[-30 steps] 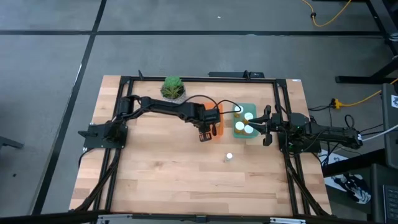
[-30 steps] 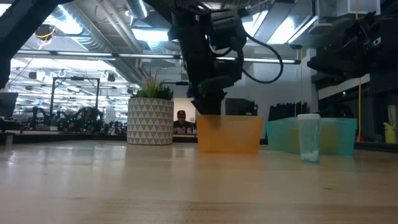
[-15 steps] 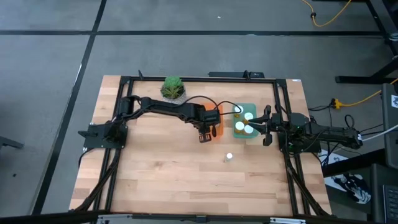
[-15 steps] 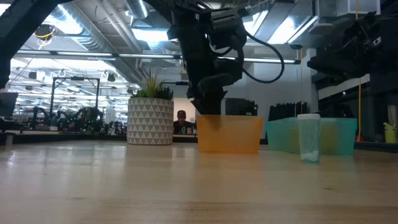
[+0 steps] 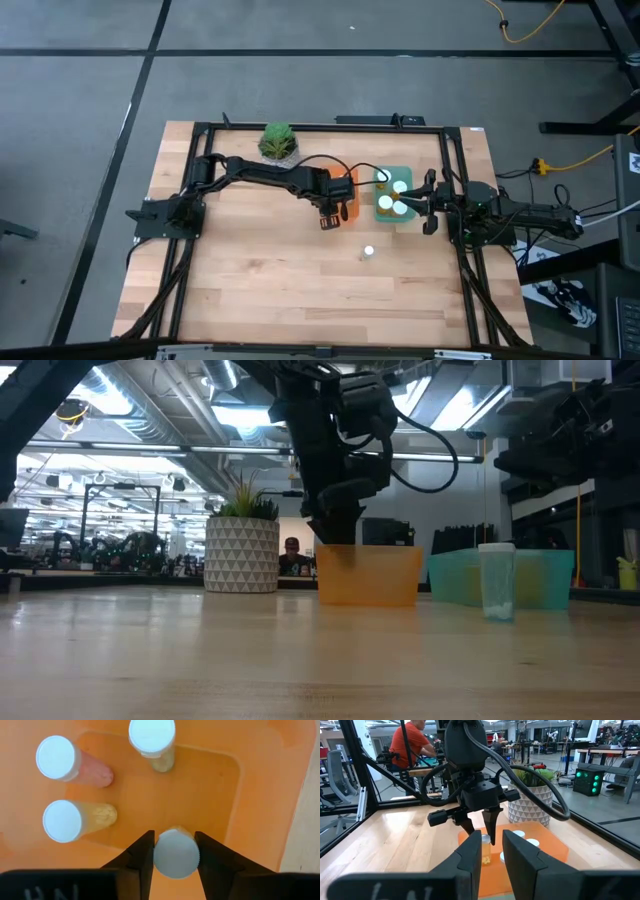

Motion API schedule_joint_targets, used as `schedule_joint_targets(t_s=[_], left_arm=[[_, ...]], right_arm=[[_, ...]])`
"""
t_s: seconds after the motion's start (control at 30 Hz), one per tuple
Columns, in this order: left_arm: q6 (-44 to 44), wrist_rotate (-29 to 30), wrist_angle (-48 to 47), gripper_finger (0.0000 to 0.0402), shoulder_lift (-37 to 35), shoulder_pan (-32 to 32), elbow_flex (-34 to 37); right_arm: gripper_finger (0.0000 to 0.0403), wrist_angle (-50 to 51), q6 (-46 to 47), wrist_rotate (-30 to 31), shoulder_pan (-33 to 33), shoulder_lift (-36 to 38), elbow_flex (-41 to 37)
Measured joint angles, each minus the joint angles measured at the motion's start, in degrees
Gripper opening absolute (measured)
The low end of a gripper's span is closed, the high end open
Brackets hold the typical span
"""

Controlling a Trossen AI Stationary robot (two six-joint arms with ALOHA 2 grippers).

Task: Pick and place medicine bottles into bin by pill shape (circle, oval)
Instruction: Put the small yellow bottle into the orange bin, then put the small blue bottle into the orange bin

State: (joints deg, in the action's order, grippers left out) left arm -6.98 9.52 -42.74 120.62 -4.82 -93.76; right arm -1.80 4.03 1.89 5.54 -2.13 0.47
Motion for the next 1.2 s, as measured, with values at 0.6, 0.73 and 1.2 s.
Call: schedule_joint_targets(t_s=[0.6,0.73,1.2], left_arm=[[-1.9,0.2,0.9,0.0234,-0.6,1.4,-2.7],[-1.9,1.4,-1.1,0.0232,-0.7,2.0,-6.9],[-18.4,-1.2,3.0,0.0231,-0.9,8.9,-20.5]], right_arm=[[0.0081,0.0,0.0,0.0,0.0,0.0,0.0],[0.0081,0.0,0.0,0.0,0.0,0.0,0.0],[0.0080,0.0,0.0,0.0,0.0,0.0,0.0]])
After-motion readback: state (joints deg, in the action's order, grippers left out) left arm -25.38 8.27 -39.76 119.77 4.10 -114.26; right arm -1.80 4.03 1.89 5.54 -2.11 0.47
